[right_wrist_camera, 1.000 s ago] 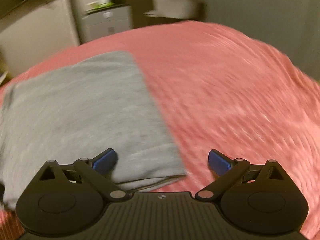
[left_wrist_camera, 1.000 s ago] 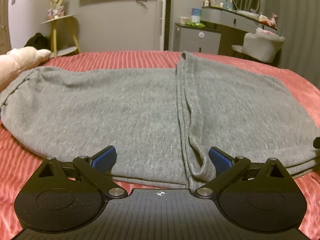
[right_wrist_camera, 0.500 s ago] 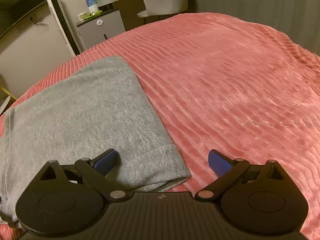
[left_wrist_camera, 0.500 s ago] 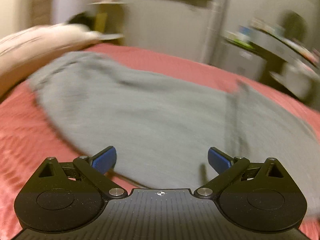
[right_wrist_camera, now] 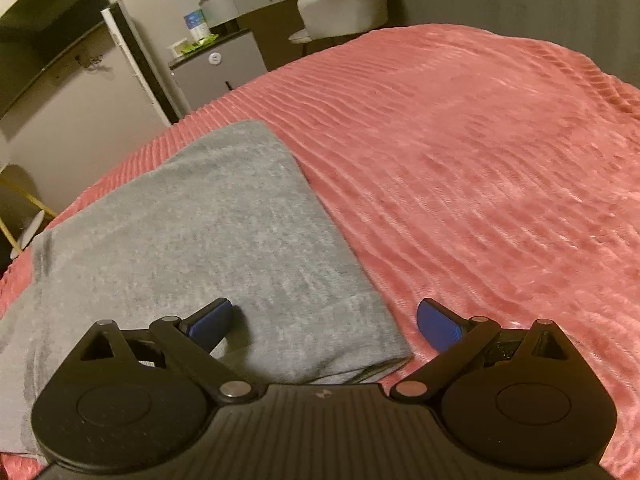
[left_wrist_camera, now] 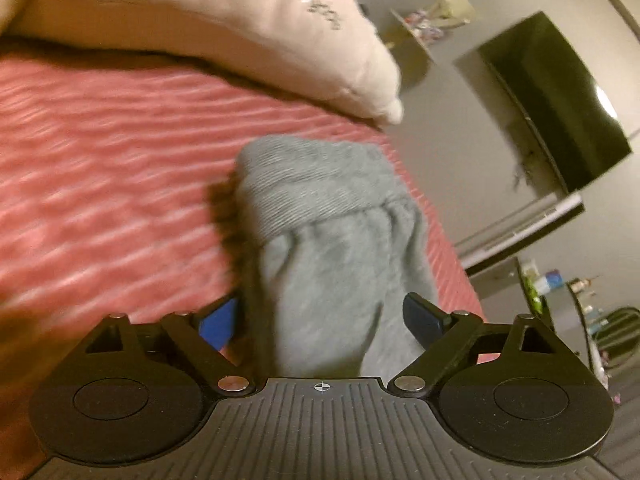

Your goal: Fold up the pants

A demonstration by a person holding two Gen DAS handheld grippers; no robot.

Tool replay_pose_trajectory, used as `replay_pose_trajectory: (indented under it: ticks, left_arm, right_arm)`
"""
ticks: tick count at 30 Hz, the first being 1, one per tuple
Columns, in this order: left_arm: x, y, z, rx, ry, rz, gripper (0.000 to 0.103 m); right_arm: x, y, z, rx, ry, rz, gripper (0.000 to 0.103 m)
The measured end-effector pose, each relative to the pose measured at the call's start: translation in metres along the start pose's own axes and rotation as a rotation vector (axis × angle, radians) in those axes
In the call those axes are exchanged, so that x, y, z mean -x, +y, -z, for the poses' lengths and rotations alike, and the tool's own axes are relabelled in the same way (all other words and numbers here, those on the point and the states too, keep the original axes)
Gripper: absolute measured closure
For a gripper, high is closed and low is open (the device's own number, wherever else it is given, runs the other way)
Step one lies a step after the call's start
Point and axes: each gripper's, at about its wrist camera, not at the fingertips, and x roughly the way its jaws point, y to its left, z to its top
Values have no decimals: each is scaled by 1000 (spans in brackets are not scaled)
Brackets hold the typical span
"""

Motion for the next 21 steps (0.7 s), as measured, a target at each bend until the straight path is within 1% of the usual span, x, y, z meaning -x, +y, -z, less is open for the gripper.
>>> replay_pose_trajectory:
  ticks: [1, 3, 5, 6, 7, 9, 10, 11, 12, 13, 14, 16, 17, 19, 21]
  left_arm:
    - [-6, -1, -4, 2, 4, 26, 12]
    - [-14, 5, -8, 49, -5, 63, 12]
    - [-19, 8, -12, 84, -24, 104, 15]
    - [-22, 9, -14, 92, -31, 109, 20]
    - [-24, 9, -14, 97, -34, 110, 35]
    - [-30, 10, -17, 132, -20, 88, 60]
    - [-32, 12, -19, 158, -10, 105, 66]
    - [-32, 12, -19, 176, -10, 113, 68]
    - [-29, 9, -20, 165, -17, 112, 73]
    - [-27, 1, -20, 125, -28, 111, 77]
    - [-22, -11, -19, 53, -50, 107, 78]
    - [-8, -41, -13, -115, -101, 118, 80]
    - [1, -60, -5, -220, -132, 134, 81]
    - [17, -89, 12, -377, -164, 178, 81]
    - [33, -115, 36, -499, -163, 257, 81]
  right_arm:
    - [1, 0, 0, -6, -5, -5, 4]
    - [0, 0, 0, -12, -7, -8, 4]
    - [0, 0, 0, -11, -14, -14, 4]
    - [-1, 1, 0, -10, -17, -18, 4]
    - [-2, 1, 0, -8, -21, -19, 4]
    - [-3, 3, 0, -4, -25, -13, 4]
    - [-4, 4, 1, 2, -27, -7, 4]
    - [-4, 5, 1, 7, -28, -4, 4]
    - [-4, 6, 1, 10, -31, -2, 4]
    - [-4, 7, 1, 12, -33, -2, 4]
    - [-4, 7, 1, 11, -34, -1, 4]
    - [-4, 7, 1, 6, -40, 0, 4]
    - [-4, 7, 2, 4, -43, -3, 4]
    - [-3, 8, 3, 3, -49, -7, 4]
    - [-2, 9, 4, 6, -54, -16, 4]
